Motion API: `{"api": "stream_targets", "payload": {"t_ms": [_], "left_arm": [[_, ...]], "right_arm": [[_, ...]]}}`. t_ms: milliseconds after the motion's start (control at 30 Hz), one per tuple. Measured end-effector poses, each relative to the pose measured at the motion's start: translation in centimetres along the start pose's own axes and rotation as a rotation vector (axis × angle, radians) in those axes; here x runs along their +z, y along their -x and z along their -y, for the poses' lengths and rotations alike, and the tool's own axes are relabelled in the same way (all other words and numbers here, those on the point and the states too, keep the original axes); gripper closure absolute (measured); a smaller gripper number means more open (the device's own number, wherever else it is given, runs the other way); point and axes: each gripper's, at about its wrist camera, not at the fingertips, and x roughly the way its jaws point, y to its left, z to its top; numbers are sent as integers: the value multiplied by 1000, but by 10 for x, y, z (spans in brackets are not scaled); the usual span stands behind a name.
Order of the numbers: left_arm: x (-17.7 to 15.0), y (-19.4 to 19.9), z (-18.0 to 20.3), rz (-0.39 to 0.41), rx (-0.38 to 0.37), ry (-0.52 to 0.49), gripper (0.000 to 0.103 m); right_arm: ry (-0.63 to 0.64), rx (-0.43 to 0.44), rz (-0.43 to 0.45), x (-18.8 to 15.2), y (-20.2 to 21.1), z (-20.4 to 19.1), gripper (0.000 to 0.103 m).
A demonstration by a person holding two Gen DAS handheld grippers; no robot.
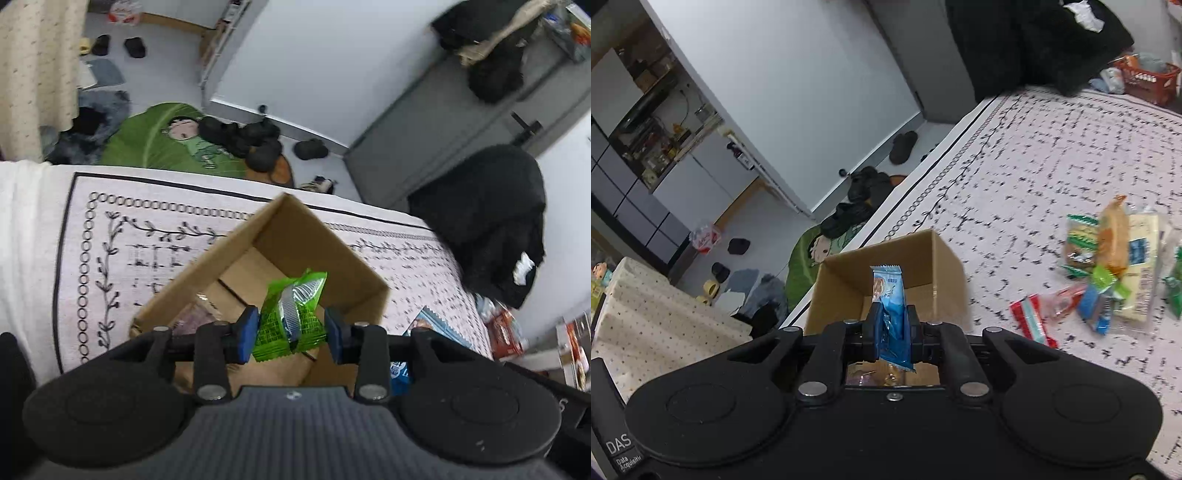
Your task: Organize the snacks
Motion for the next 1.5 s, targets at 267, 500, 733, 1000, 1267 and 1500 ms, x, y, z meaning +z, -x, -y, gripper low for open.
{"api": "stream_targets", "payload": {"t_ms": [267, 500, 733, 1000, 1267, 1500], "left_arm": [[3, -5, -9, -5, 34, 38, 56], [3, -6, -11, -20, 43, 58, 38], [-2, -7, -7, -55, 37, 46, 17], [-13, -5, 18, -95, -31, -67, 8], [-25, 4, 38, -55, -61, -168, 0], [-35, 8, 52, -23, -79, -248, 0]], "right_arm": [[-2, 26, -54, -1, -9, -3, 82], [-4, -19, -17, -2, 8, 6, 56], [-13, -96, 9, -3, 31, 29, 47], [-20, -140, 24, -8, 55, 51, 38], [-37, -170, 70, -10, 83, 78, 20], [-64, -165, 91, -12, 99, 106, 10]]}}
